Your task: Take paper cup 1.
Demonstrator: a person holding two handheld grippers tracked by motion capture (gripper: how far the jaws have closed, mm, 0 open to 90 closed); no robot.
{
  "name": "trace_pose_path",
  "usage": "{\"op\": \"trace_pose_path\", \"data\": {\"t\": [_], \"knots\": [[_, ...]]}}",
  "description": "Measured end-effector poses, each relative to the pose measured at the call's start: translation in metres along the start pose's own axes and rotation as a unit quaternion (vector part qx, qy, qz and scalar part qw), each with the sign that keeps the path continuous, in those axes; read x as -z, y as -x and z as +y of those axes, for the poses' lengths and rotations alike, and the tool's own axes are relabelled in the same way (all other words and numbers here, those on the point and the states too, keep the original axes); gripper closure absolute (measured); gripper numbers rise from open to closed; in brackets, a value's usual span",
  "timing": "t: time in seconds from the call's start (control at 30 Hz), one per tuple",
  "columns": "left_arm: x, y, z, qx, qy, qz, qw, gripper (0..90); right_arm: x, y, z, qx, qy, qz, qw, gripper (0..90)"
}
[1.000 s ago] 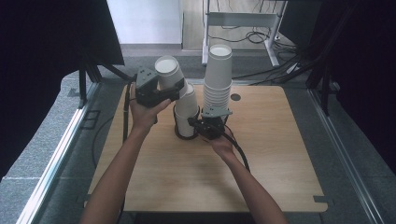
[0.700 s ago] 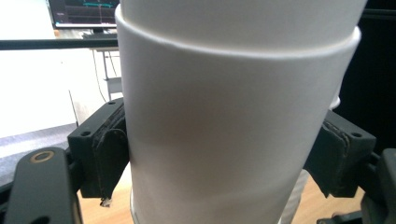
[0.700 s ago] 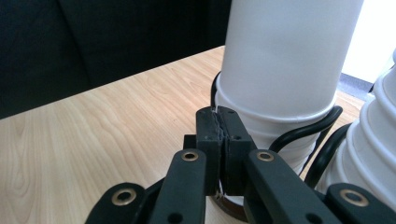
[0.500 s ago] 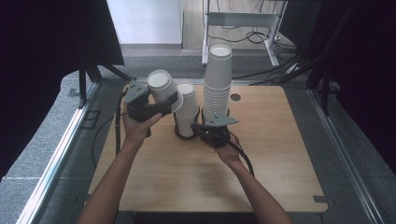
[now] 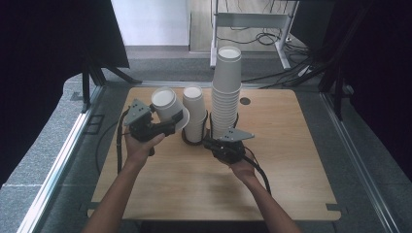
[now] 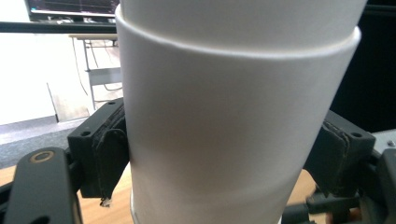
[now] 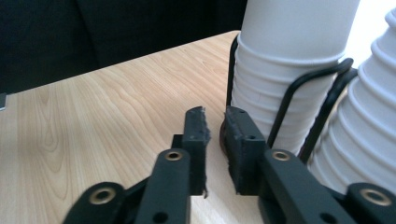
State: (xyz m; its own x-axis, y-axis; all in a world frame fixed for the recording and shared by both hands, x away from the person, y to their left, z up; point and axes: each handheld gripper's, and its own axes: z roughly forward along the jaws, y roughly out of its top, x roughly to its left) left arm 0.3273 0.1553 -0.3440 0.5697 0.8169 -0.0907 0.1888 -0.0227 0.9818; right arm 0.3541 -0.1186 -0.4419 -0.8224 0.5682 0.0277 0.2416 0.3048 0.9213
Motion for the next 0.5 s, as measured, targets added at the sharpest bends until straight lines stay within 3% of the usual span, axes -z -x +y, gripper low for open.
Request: {"op": "trace_pose_path", "data": {"t": [0.13,0.5], "knots": [[0.003,0.010,-0.014,-0.014,-0.010,0.001,0.9998,17.3,0.007,-0.002,-0.010,-0.006,0.001,-0.013,0.9999,62.9],[0.011,0.026,-0.057,0.020,-0.030,-0.016,0.9992,17.2,0.026,-0.005,-0.034,-0.028,0.000,-0.027,0.9992,49.8]]}}
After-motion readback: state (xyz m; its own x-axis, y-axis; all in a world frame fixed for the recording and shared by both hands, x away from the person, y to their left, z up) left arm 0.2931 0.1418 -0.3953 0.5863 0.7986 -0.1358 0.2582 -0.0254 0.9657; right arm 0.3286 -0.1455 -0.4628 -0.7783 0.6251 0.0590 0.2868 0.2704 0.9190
